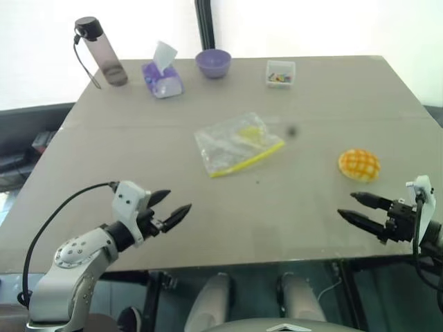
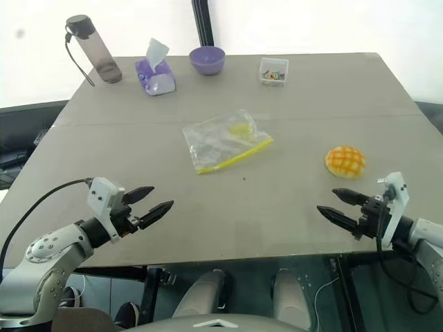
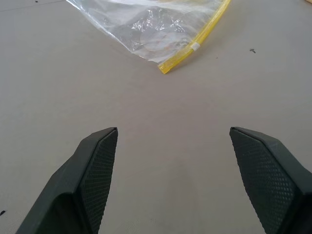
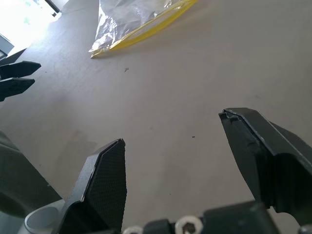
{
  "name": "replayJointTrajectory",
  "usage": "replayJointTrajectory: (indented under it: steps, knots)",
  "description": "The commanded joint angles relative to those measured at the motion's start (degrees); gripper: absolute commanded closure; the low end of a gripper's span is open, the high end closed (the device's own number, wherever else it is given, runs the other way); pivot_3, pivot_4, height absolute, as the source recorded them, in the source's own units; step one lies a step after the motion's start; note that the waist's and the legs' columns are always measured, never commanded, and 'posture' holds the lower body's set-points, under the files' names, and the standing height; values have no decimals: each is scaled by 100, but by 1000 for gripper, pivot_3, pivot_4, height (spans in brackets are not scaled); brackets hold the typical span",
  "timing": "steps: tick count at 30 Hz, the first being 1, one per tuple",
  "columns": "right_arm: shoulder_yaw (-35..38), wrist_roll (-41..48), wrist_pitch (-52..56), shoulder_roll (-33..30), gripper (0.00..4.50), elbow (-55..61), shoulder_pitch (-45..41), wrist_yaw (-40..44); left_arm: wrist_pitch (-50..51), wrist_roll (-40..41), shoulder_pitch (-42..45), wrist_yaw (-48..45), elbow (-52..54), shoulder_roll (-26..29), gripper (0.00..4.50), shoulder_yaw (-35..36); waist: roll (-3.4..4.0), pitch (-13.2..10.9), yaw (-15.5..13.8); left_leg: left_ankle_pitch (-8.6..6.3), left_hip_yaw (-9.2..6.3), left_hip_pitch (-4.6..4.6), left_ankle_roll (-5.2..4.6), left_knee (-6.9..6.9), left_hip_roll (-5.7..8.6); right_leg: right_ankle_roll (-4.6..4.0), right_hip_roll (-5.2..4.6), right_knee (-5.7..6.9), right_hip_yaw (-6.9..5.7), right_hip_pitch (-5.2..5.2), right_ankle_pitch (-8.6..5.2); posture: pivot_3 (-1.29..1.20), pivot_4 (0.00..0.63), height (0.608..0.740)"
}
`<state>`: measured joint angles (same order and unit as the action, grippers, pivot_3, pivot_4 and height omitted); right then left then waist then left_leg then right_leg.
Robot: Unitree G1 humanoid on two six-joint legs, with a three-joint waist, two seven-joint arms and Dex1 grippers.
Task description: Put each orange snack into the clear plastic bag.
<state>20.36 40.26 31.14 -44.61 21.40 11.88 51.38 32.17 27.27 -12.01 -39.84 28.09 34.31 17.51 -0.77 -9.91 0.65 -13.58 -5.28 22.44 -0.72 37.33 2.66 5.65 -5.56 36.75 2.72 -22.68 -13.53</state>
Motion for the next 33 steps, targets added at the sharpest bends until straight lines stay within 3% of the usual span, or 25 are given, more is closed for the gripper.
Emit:
replayJointTrajectory:
  steps: [1, 25, 29, 33]
  knots:
    - [285, 32, -140, -27, 919, 1, 92, 127, -48, 74, 33, -15, 148, 135, 615, 172, 0, 0, -6, 0, -2, 2, 0, 0, 0, -10, 0, -1, -2, 0, 6, 0, 150, 740]
    - [238, -105, -360, 15, 919, -83, -173, 261, 3, 230, 635, 79, -412, 107, 615, 62, 0, -1, -9, -1, -38, 20, 1, -7, 7, -17, -4, -12, -19, -7, 12, 0, 150, 740]
    - [-93, -517, -941, -93, 919, 562, -298, 455, 1158, 1298, 1410, 976, -651, -625, 615, 333, 3, -2, -37, 0, -48, 22, 1, -5, 10, 4, -5, -12, -27, -6, 24, 0, 150, 740]
    - [-245, -507, -818, -118, 919, 946, -685, 252, 1852, 1708, 2016, 1647, -835, -1028, 615, 339, -4, -5, -18, 0, -68, 24, 2, -1, 16, 5, -4, -8, -34, -5, 24, 0, 150, 740]
